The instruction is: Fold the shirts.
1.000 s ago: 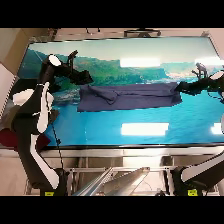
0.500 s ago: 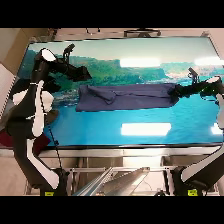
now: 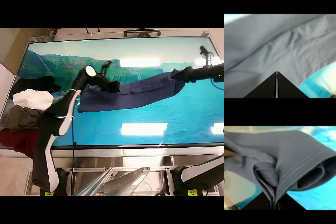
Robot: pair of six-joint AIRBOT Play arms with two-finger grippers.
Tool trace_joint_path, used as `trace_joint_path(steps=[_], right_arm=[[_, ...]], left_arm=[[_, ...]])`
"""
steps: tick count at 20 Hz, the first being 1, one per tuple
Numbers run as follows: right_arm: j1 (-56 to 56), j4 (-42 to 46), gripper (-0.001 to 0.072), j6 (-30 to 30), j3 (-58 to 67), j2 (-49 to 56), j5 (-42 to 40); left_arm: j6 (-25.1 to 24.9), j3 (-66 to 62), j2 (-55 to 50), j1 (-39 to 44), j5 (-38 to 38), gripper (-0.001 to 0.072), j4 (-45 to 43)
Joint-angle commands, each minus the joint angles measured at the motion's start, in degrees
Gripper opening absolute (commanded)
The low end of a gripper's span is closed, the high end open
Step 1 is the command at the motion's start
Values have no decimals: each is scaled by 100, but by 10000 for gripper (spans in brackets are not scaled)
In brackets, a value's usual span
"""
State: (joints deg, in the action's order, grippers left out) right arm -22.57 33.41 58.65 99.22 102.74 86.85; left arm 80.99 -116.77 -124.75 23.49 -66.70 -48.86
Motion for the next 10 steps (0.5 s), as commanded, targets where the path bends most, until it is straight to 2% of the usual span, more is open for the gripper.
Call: trace_joint_path(steps=[1, 4, 6, 8, 10], right_arm=[[96, -551, 18, 378, 317, -573, 662], [367, -544, 18, 527, 317, -754, 708], [586, -494, 18, 647, 315, -734, 699], [817, -501, 18, 752, 317, -723, 586], [1062, -516, 19, 905, 317, -723, 442]], left_arm=[[-20, -356, -662, 660, 627, 18, 839], [-199, -144, -769, 901, 1419, 18, 1674], [-505, 52, -769, 944, 1587, 18, 2374], [-844, -101, -745, 890, 1257, 16, 2894], [-992, -407, -507, 612, 361, 8, 3268]])
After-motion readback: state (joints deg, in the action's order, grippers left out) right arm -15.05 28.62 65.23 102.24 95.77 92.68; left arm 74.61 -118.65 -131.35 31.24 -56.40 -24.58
